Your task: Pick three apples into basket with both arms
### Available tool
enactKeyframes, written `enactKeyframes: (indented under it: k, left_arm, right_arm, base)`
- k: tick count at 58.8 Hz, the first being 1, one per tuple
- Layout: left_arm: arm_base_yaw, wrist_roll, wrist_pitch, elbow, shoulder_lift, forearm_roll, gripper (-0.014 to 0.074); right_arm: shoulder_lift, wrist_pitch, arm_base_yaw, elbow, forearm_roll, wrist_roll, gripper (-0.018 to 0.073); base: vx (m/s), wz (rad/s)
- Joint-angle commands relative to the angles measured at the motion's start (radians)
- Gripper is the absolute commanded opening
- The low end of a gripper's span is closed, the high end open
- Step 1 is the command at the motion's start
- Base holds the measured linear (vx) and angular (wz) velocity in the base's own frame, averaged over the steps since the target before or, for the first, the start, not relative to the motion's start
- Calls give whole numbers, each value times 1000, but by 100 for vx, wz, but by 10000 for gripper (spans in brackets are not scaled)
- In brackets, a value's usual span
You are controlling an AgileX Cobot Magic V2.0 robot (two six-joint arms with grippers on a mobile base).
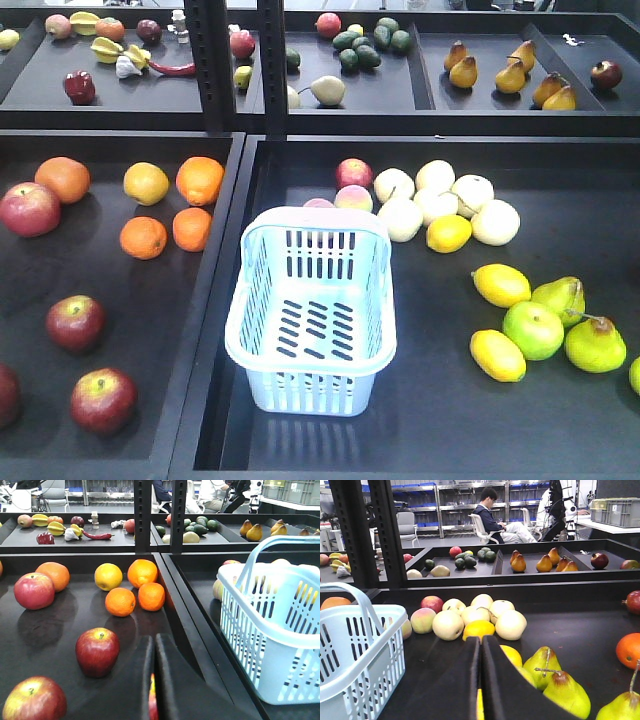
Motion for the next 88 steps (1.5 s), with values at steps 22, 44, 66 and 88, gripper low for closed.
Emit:
enactKeyframes:
  k: [22, 44, 66, 88]
  left_arm:
    - [3, 0, -71, -25, -13, -2, -6]
    - [3, 0, -71, -25, -13, -2, -6]
    - [3, 0, -71, -25, -13, -2, -6]
    - [3, 0, -71, -25, -13, -2, -6]
  right_arm:
    - [-11, -74, -5, 11, -5, -7, -8]
    - [-11, -74, -5, 11, -5, -7, -8]
    - [-11, -74, -5, 11, -5, -7, -8]
    - [-11, -74, -5, 11, -5, -7, -8]
  base:
    - [6, -3]
    - [5, -1]
    - [4, -2]
    - [3, -1]
